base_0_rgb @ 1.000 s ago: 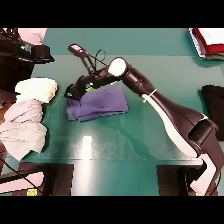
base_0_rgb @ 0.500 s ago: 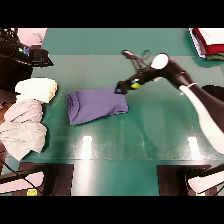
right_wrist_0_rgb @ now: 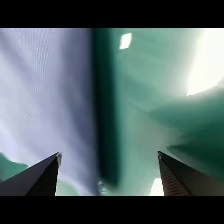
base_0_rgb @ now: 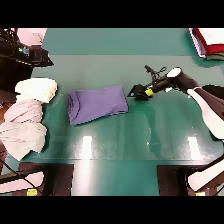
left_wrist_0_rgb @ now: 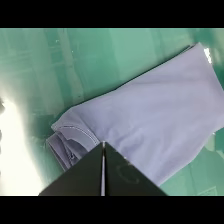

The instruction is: Fold the shirts.

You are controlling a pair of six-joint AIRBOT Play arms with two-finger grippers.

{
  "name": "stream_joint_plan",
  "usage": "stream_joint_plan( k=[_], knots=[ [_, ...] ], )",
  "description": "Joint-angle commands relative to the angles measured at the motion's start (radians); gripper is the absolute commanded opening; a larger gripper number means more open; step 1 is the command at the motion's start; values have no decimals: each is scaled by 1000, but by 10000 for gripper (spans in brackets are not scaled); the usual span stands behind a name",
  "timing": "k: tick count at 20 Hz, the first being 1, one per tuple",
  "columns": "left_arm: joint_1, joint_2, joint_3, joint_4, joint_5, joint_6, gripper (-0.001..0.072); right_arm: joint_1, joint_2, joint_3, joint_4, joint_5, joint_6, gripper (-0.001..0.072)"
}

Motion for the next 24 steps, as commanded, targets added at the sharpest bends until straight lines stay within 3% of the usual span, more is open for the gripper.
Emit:
stream_joint_plan(
  k=[1, 4, 7, 9, 10, 13, 19, 24],
  knots=[
    [0, 0, 1, 0, 5, 0, 23, 68, -121, 114, 92, 37, -3, 692],
    [0, 0, 1, 0, 6, 0, 22, 148, -202, 209, 184, 51, -3, 658],
    [0, 0, 1, 0, 4, 0, 23, 206, -233, 271, 180, 50, -14, 346],
    [0, 0, 1, -1, -1, -1, 22, 216, -232, 297, 180, 63, -66, 63],
    [0, 0, 1, -9, -1, -2, 22, 211, -232, 313, 180, 77, -71, 17],
    [-6, 0, 1, -39, -23, -5, 22, 165, -192, 324, 180, 93, -40, 17],
    [-163, 0, 1, -37, 5, -8, 22, -116, 104, 82, 159, 4, -33, 16],
    [-270, 0, 1, -37, 90, -8, 22, -486, 391, -93, -114, -119, 9, 16]
  ],
)
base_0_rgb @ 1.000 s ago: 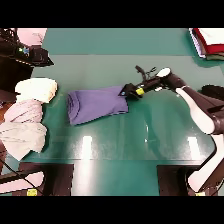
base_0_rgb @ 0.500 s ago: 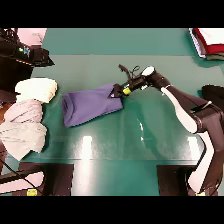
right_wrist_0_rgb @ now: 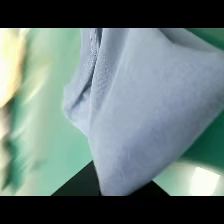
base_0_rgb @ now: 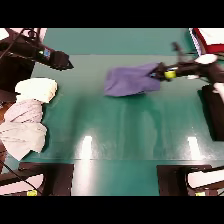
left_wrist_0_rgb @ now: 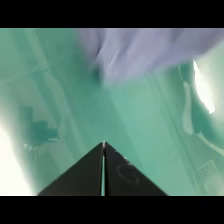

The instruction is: Fold the shirts.

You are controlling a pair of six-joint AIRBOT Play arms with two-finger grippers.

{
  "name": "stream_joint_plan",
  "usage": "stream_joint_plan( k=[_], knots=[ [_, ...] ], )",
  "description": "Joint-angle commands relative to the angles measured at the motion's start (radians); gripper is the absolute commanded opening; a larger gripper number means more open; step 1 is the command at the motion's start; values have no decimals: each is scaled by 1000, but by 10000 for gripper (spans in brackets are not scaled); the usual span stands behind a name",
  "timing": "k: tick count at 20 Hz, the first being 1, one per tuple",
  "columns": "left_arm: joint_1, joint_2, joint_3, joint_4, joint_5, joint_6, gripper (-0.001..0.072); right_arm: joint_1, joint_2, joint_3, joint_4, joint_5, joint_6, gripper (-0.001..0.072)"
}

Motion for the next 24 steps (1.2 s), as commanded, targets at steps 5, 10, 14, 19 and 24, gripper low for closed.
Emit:
stream_joint_plan(
  k=[5, 10, 14, 19, 24],
  knots=[
    [-118, 0, 1, -1, 179, -9, 22, -568, 280, -180, -166, -311, 81, 16],
    [-145, -8, 0, -1, 192, -29, 23, -747, 254, -177, -146, -356, 82, 16],
    [-145, -14, -3, -1, 190, -29, 23, -773, 249, -135, -109, -330, 80, 16],
    [-145, -14, -6, -1, 189, -28, 22, -773, 252, 67, -116, -151, 69, 16],
    [-145, -14, -6, -1, 161, -27, 23, -773, 337, 79, -339, -77, 153, 15]
  ],
)
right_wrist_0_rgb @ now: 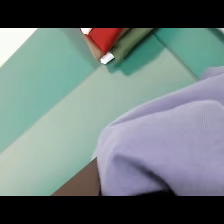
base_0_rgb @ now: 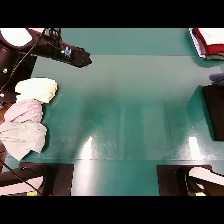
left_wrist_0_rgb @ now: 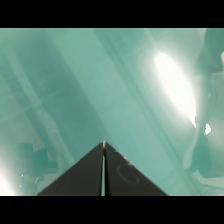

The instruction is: Fold the shirts.

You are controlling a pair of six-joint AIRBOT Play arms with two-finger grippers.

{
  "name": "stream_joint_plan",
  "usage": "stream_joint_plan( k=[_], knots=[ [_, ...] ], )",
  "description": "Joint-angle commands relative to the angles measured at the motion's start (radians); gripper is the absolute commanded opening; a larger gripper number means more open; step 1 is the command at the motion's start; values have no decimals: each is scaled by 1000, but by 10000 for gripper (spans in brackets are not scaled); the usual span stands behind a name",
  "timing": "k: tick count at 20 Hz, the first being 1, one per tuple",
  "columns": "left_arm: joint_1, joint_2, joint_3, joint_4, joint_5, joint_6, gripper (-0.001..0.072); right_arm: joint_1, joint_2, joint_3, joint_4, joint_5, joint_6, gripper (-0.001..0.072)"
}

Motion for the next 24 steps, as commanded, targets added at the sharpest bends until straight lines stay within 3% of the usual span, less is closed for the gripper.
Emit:
stream_joint_plan(
  k=[1, 9, 10, 12, 13, 14, 17, 21, 22, 23, 24],
  knots=[
    [-1, 0, 0, 0, -22, 2, 23, -2, 64, -21, -187, 75, 51, 16],
    [-1, 0, 0, 0, -64, 10, 23, -2, 193, -269, -656, 179, 183, 29],
    [-1, 0, 0, 1, -66, 10, 23, -2, 193, -269, -719, 216, 196, 127],
    [-1, 0, 0, 1, -65, 13, 22, -2, 191, -269, -825, 271, 196, 480],
    [0, 0, 0, 0, -65, 13, 23, -2, 191, -269, -852, 293, 196, 574],
    [0, 0, 0, 0, -65, 13, 23, -2, 191, -269, -859, 309, 196, 582],
    [-1, 0, 0, 0, -65, 12, 23, 1, 191, -266, -821, 343, 196, 580],
    [0, 0, 0, 0, -63, 8, 23, 1, 191, -266, -492, 388, 196, 564],
    [0, 1, 0, 0, -63, 8, 23, 1, 191, -266, -385, 396, 193, 449],
    [0, 1, 0, 0, -63, 8, 23, 1, 191, -266, -274, 405, 191, 219],
    [0, 1, 0, 0, -64, 8, 23, 2, 191, -266, -179, 412, 182, 37]
  ],
)
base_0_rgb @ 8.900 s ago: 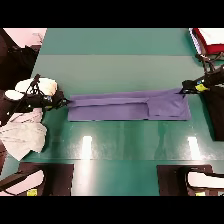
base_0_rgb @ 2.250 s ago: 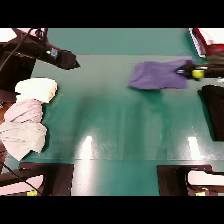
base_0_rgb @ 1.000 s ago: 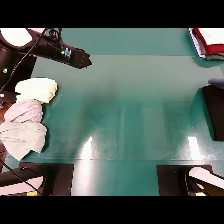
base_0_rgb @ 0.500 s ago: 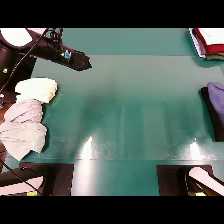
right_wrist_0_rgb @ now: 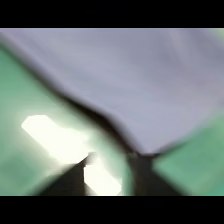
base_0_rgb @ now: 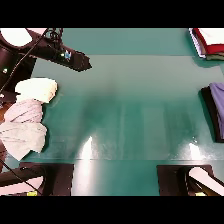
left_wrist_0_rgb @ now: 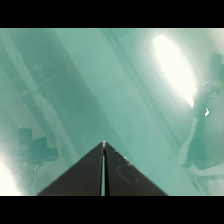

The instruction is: Fold the shirts.

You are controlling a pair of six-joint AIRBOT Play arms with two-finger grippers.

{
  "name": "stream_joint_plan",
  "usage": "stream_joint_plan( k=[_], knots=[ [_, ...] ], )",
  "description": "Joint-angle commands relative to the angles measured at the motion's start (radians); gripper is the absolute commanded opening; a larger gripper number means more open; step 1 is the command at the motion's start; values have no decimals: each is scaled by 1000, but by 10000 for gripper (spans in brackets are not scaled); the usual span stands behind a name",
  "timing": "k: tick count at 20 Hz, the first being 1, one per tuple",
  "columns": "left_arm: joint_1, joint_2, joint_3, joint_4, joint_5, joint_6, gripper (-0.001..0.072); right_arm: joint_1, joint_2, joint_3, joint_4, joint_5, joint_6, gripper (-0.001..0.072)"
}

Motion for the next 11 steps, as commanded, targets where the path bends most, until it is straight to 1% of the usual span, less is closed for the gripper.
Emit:
stream_joint_plan(
  k=[1, 2, 6, 11],
  knots=[
    [0, 1, 0, 0, 1, -2, 23, 7, 1, 0, 377, 37, -35, 17],
    [0, 0, 0, 0, 2, -2, 23, 22, 2, 0, 420, 35, -49, 17],
    [0, 1, 0, 0, 1, -2, 23, 153, 3, 0, 415, 32, -73, 17],
    [0, 1, 0, 0, 1, -2, 23, 309, 3, 0, 415, 29, -73, 17]
  ],
)
